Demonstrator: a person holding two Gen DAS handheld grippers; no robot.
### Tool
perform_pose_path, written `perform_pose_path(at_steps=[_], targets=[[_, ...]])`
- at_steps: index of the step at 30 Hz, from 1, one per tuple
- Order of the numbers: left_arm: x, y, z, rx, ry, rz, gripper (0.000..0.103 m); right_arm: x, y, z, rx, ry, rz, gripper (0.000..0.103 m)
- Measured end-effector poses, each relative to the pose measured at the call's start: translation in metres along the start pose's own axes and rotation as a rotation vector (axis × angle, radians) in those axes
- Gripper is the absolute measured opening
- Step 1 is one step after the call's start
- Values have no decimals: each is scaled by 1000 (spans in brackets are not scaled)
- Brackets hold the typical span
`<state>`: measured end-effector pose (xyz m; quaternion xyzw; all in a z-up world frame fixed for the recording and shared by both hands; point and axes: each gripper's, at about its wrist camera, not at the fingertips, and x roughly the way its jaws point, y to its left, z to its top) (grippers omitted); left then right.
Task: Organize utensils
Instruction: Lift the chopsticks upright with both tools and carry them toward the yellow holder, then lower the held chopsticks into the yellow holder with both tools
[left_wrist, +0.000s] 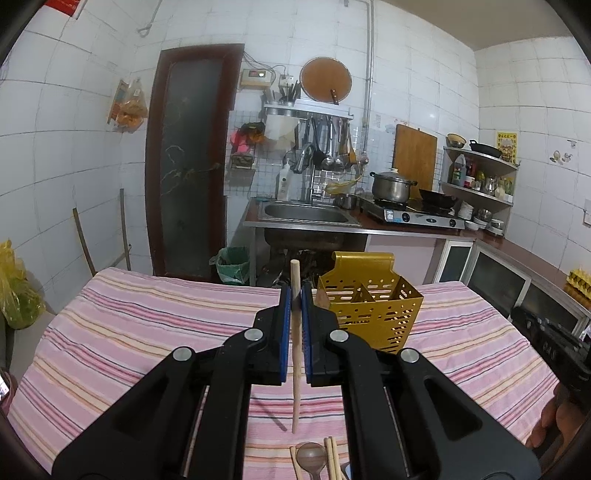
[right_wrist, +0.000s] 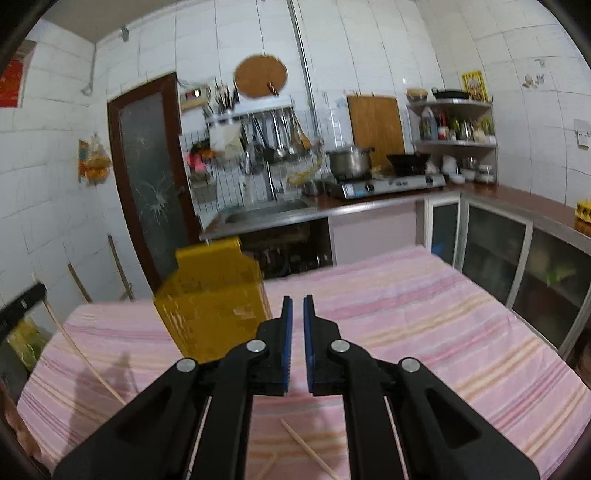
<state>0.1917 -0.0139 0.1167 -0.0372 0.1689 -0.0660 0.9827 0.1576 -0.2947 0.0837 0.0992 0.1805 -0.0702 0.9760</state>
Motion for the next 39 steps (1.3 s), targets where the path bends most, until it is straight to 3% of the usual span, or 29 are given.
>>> perform_pose_path(at_steps=[3,4,5,6,7,13,18,22,26,31,39], targets=[[2,2,-3,-2,19,2,4,16,-2,-13,-41,93,-15,8],[3,3,-6,-1,28,5,4,27,-3,-20,-51,153,-17,16],[4,4,-8,1,36,8,4,37,-5,-27,-53,204,-10,43],[5,5,-10,1,40,12,4,44,-7,-32,-54,237,-4,58],[6,6,-12,1,47,17,4,52,-8,-40,-62,273,0,66],[12,12,-15,3,66,46,4,85,2,-70,-217,430,25,61],[17,13,-15,5,70,59,4,101,12,-88,-285,542,74,43],[17,13,-16,19,66,61,5,109,21,-96,-330,574,85,32],[20,13,-16,11,70,60,5,113,29,-93,-357,599,98,10],[23,13,-13,9,78,50,5,107,28,-80,-317,553,102,5],[20,6,-6,18,58,17,4,59,22,-24,-195,284,94,5]])
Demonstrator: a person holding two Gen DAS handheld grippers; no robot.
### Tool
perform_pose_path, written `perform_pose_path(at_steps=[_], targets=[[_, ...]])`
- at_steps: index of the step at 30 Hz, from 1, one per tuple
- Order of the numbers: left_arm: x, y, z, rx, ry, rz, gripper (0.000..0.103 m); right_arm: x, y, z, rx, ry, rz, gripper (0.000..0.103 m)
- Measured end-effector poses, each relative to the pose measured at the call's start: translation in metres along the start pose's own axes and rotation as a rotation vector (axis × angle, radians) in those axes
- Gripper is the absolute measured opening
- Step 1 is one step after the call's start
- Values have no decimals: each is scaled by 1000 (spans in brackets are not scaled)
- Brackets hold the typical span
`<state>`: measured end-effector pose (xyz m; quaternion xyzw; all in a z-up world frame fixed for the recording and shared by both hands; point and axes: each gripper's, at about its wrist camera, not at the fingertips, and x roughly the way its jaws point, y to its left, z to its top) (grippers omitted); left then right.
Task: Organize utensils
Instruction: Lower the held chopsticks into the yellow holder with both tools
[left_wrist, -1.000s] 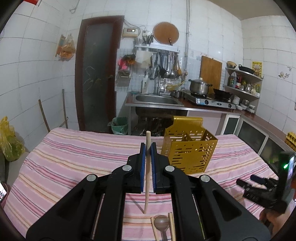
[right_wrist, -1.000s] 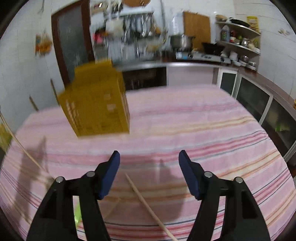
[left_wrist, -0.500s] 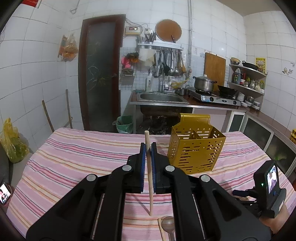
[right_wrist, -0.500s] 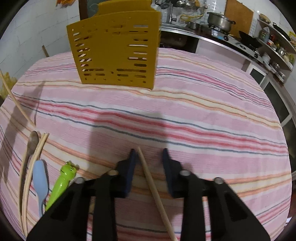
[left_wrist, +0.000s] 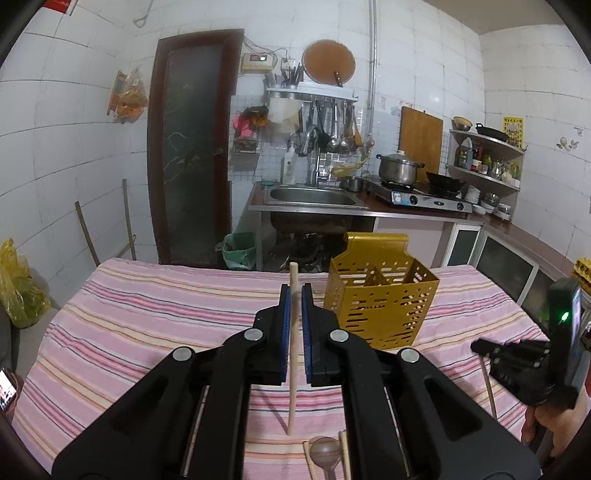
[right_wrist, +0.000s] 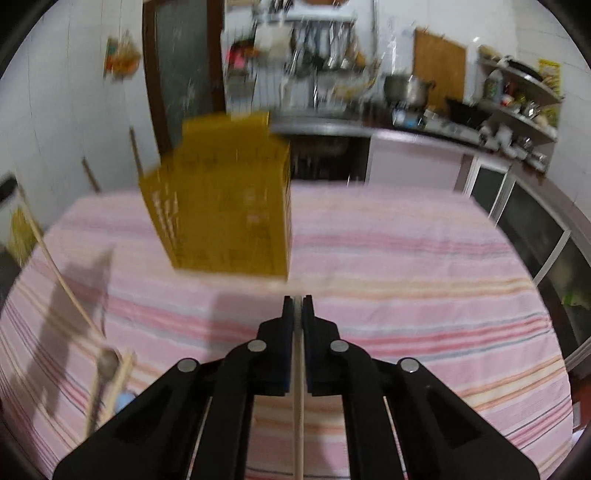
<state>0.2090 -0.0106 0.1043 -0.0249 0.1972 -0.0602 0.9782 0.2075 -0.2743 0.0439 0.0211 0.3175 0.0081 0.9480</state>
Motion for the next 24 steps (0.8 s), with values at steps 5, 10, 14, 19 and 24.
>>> perform_pose_path(at_steps=[5,10,14,19,24], targets=[[-7,-6,10,11,-26,-13,4,-32,-3,24,30,-213,-16,5],[-16,-8,26,13,-70,-29,4,-63,5,47,52,-394,-7,5],[-15,-10,37,19,-84,-31,4,-68,15,65,33,-445,-10,5],[7,3,39,-5,-19,-10,8,-62,18,66,18,-417,-6,5],[63,25,21,-55,160,17,51,-44,5,68,35,-332,-13,5]])
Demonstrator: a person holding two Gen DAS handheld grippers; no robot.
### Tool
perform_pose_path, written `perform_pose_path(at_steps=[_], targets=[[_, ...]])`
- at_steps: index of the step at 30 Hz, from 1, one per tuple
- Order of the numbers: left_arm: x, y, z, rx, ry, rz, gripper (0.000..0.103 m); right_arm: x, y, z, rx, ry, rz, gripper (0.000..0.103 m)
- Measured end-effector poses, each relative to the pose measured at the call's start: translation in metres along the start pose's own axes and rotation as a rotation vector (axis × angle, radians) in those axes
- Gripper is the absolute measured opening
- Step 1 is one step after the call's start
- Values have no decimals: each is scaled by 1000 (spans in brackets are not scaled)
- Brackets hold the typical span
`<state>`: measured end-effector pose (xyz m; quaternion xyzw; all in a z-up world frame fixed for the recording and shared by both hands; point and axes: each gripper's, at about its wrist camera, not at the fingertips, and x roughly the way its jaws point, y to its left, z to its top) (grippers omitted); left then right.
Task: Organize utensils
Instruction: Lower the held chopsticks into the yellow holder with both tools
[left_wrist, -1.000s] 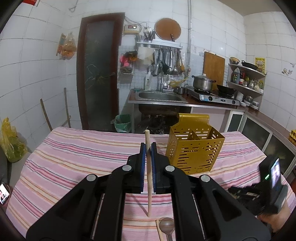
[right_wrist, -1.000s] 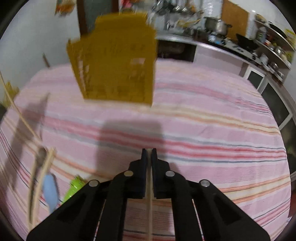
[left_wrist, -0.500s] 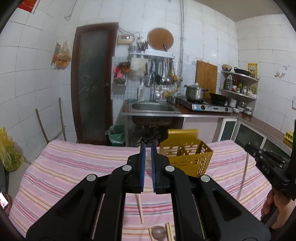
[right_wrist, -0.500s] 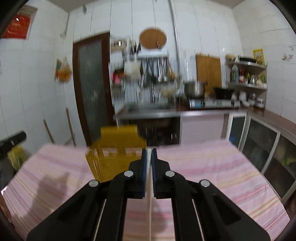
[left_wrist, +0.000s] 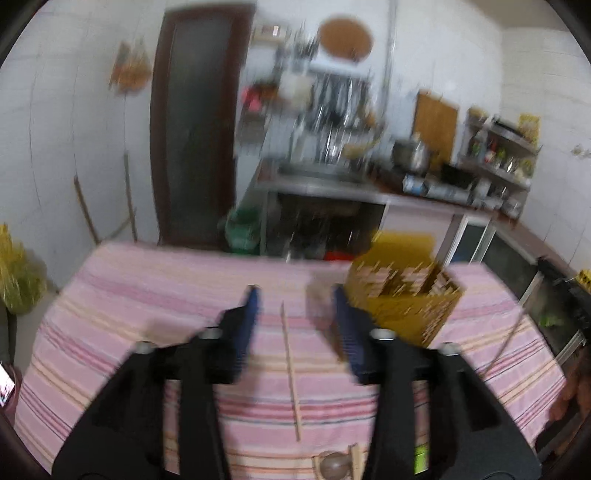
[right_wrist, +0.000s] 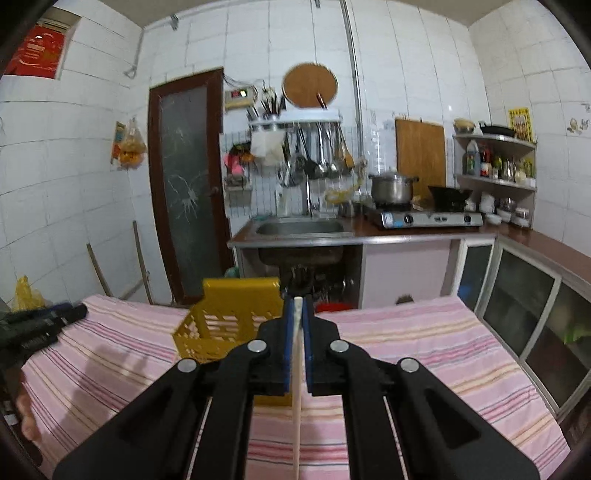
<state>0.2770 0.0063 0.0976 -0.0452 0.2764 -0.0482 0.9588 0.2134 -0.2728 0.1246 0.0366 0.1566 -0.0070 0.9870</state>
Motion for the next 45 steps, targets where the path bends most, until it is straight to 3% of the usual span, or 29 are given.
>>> perform_pose_path(at_steps=[6,10,18,22,26,28,29,35,39,45], targets=[[85,9,-17,1,196,37,51,34,-21,2,28,93,-41,5],[132,16,-23,-11,286,65,51,51,-34,1,57,121,-50,5],[202,14,-26,17,364,114,51,84,-44,1,52,160,-103,5],[228,16,-31,29,407,132,37,106,-48,-1,60,203,-117,5],[236,16,-29,26,398,130,28,129,-51,2,49,232,-137,5],[239,17,-26,13,399,118,9,138,-51,4,48,240,-147,5],[241,18,-26,9,401,114,6,141,-51,4,50,244,-150,5],[230,23,-23,-15,366,96,4,149,-52,3,61,247,-151,5],[195,22,-7,-21,265,82,4,140,-49,5,58,196,-148,5],[110,3,30,-12,20,24,4,105,-42,12,54,75,-133,5]])
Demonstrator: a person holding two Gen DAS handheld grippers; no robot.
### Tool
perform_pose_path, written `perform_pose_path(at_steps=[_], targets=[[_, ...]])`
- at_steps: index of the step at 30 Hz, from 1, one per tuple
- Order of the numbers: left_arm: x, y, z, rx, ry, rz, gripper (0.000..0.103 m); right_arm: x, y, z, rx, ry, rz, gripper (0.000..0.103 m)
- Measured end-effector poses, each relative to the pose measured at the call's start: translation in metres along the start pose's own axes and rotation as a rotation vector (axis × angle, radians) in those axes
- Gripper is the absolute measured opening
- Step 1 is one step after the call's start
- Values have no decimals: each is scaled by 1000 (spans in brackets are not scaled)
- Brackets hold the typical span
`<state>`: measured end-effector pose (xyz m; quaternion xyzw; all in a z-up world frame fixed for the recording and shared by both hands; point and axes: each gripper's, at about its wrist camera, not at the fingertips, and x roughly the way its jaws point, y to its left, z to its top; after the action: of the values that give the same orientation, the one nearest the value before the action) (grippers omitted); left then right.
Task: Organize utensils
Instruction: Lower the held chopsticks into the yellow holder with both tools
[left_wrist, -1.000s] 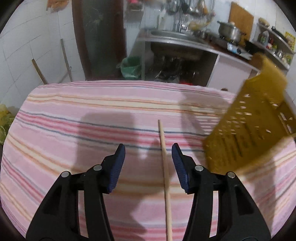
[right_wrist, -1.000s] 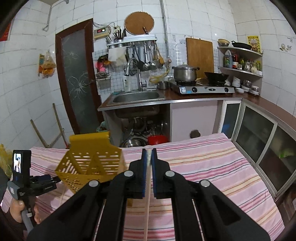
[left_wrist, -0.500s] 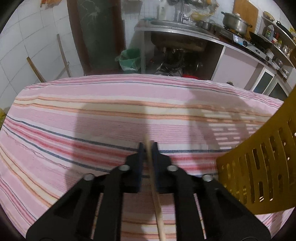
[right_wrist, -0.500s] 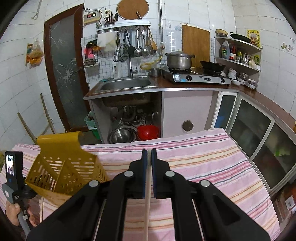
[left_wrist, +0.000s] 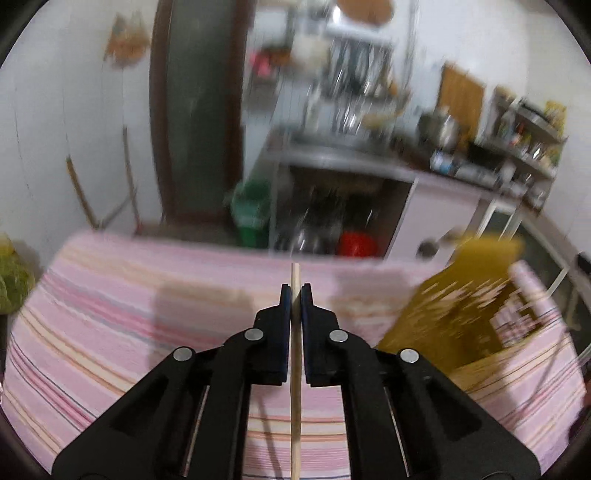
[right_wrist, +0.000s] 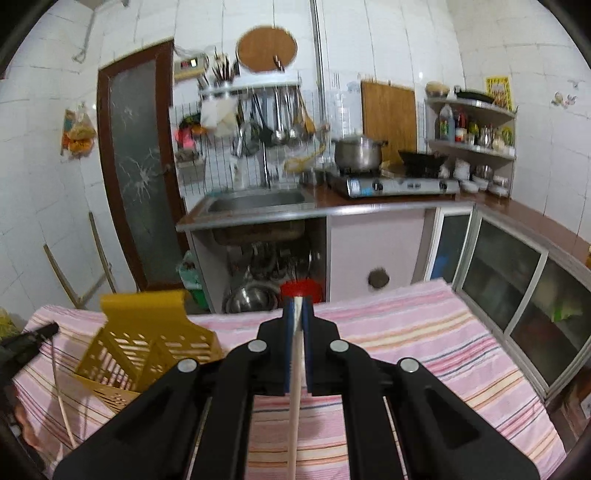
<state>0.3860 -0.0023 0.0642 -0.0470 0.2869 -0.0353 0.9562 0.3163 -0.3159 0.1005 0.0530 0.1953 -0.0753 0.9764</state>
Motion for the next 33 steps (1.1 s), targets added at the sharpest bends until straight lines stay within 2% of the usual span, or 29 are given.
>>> perform_pose_path(at_steps=[4,10,19,25,30,33], targets=[[-57,-18,19,17,-163,-51,4,-30,3,5,-11,-95,5,5],[-107,-42,26,52,-305,-63,4,-62,8,20,-13,-203,14,5],[-126,-56,51,40,-342,-71,4,-91,19,47,-32,-296,38,5],[-163,-77,80,59,-452,-89,4,-106,36,79,-35,-381,81,5],[-180,-93,105,46,-481,-150,4,-99,55,103,-22,-434,122,5],[-174,-101,107,46,-474,-171,4,-87,65,107,-24,-447,137,5]])
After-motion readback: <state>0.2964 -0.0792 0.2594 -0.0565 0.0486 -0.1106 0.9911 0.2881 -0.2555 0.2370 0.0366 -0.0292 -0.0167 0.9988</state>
